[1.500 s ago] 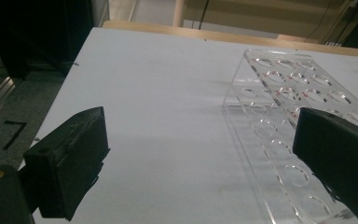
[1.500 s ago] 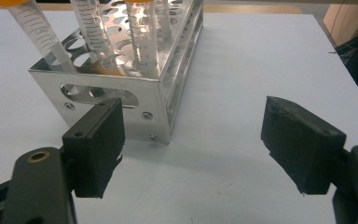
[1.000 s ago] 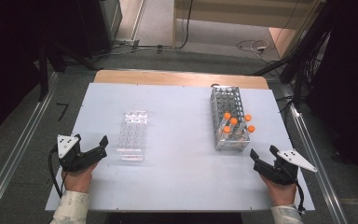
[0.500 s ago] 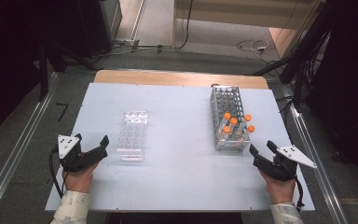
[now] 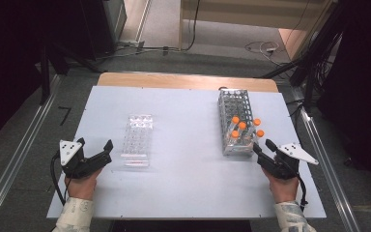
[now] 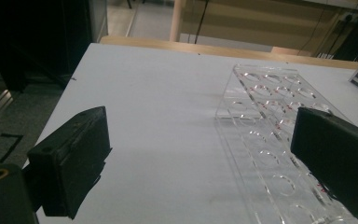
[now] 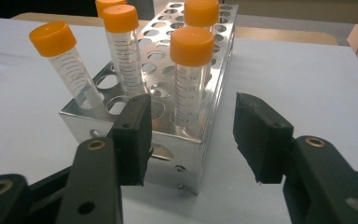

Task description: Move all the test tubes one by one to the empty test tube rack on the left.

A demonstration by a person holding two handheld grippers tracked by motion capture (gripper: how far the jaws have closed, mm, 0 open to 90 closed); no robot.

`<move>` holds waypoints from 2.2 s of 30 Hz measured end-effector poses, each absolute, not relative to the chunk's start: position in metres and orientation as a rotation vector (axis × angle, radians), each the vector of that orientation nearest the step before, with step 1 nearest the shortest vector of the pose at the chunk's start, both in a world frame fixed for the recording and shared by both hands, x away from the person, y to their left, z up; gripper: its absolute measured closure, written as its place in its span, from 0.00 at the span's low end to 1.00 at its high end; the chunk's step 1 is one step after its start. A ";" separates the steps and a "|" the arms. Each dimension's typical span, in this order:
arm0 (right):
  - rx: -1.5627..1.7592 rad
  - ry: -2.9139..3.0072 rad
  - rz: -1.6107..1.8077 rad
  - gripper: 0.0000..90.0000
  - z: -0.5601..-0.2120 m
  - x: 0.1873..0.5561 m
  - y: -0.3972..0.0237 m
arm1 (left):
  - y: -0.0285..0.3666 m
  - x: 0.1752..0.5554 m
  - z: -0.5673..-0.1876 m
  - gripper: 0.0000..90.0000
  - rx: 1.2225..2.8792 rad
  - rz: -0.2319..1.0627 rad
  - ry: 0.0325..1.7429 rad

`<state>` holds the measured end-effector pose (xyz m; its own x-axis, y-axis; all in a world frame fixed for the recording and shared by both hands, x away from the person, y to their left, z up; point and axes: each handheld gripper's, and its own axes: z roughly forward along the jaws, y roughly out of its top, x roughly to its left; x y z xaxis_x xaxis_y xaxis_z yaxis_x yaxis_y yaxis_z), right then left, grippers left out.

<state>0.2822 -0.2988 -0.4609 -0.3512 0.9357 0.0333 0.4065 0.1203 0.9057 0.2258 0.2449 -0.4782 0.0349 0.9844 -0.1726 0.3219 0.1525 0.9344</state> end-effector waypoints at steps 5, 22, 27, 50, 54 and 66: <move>1.292 1.833 1.208 0.58 -0.461 0.290 -0.294 | 0.245 0.225 -0.478 0.05 1.342 0.869 1.463; 1.302 1.852 1.185 0.75 -0.465 0.302 -0.286 | 0.244 0.226 -0.478 0.05 1.345 0.860 1.458; 1.314 1.849 1.182 0.79 -0.466 0.303 -0.287 | 0.243 0.226 -0.478 0.05 1.349 0.860 1.455; 1.247 1.709 1.313 0.80 -0.424 0.279 -0.298 | 0.236 0.219 -0.473 0.06 1.345 0.934 1.375; 1.221 1.717 1.333 0.80 -0.418 0.268 -0.299 | 0.233 0.216 -0.470 0.06 1.341 0.946 1.357; 1.189 1.798 1.351 0.80 -0.424 0.249 -0.288 | 0.217 0.210 -0.464 0.06 1.376 0.873 1.291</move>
